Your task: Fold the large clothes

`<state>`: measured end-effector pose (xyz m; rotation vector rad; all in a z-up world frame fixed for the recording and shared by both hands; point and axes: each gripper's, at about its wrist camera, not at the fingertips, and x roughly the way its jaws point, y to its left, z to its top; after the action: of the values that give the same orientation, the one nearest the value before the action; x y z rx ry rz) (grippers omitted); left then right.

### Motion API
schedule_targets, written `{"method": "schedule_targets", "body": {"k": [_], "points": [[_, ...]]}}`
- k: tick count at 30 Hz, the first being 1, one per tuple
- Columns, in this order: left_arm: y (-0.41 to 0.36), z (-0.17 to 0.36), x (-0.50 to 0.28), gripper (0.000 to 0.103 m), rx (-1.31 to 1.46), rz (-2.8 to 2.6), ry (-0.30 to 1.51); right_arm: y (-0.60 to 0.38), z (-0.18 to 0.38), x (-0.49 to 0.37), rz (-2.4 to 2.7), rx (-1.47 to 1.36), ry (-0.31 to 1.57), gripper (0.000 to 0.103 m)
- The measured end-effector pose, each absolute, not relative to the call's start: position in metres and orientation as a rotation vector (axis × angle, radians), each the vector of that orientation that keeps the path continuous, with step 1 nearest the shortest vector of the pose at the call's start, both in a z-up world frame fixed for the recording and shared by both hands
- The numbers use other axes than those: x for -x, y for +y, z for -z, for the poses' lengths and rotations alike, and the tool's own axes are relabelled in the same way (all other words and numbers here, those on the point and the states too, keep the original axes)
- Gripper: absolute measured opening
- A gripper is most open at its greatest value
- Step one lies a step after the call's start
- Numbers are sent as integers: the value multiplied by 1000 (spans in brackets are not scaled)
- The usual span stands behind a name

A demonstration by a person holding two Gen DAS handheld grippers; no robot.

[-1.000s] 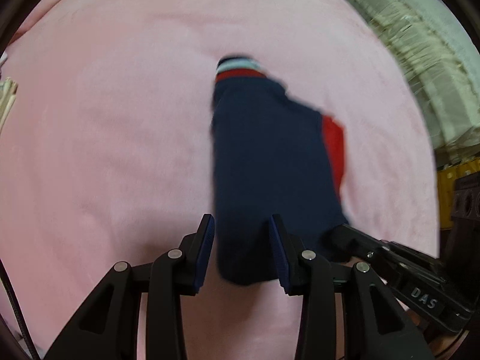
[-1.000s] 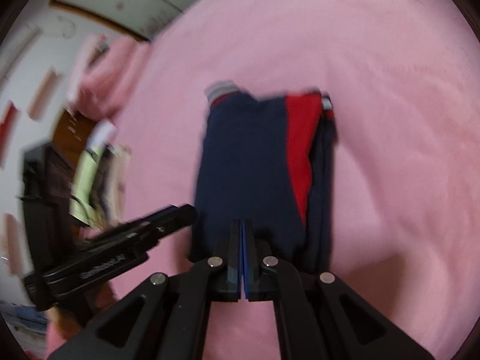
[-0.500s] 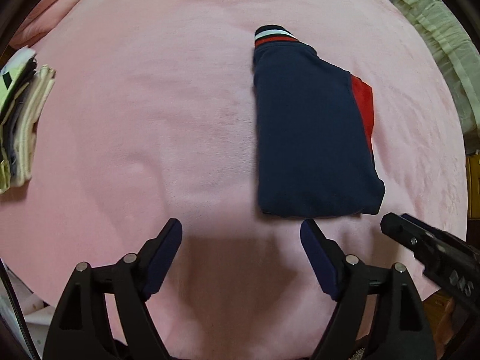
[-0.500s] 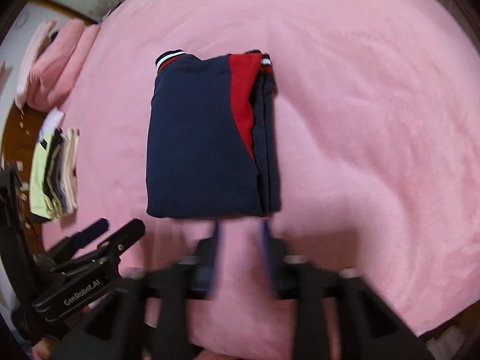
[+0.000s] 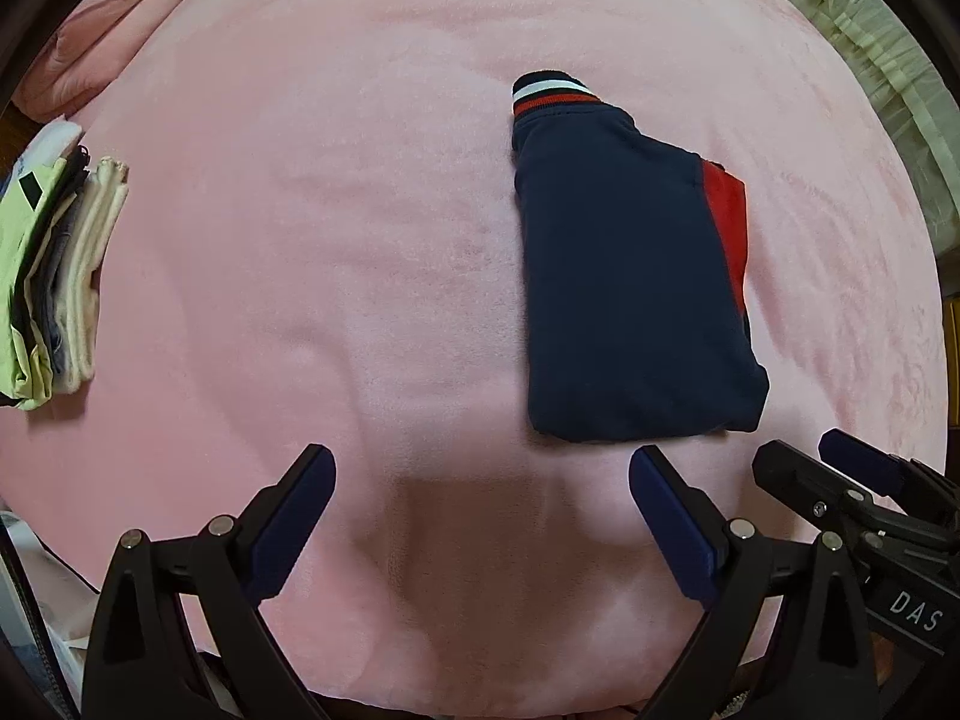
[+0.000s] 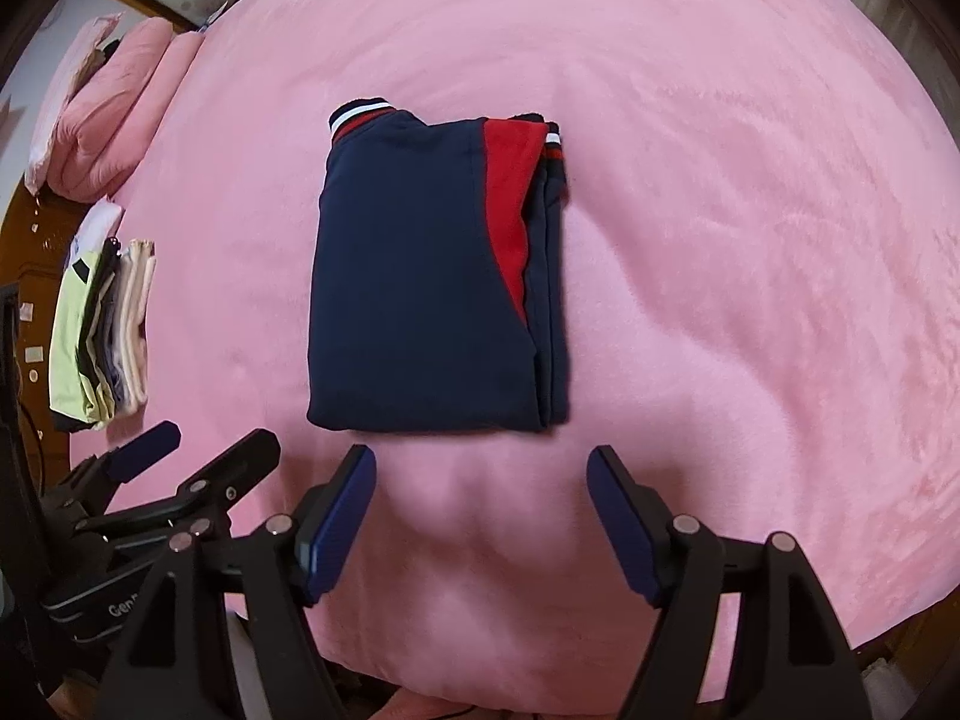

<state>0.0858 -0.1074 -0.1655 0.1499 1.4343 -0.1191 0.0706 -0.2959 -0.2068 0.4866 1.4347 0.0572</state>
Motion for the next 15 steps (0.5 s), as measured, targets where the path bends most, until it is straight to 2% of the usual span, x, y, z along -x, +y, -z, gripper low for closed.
{"method": "schedule_targets", "body": {"k": [15], "points": [[-112, 160, -85, 97, -154, 111, 1423, -300, 200, -71, -73, -469, 1424, 75]]}}
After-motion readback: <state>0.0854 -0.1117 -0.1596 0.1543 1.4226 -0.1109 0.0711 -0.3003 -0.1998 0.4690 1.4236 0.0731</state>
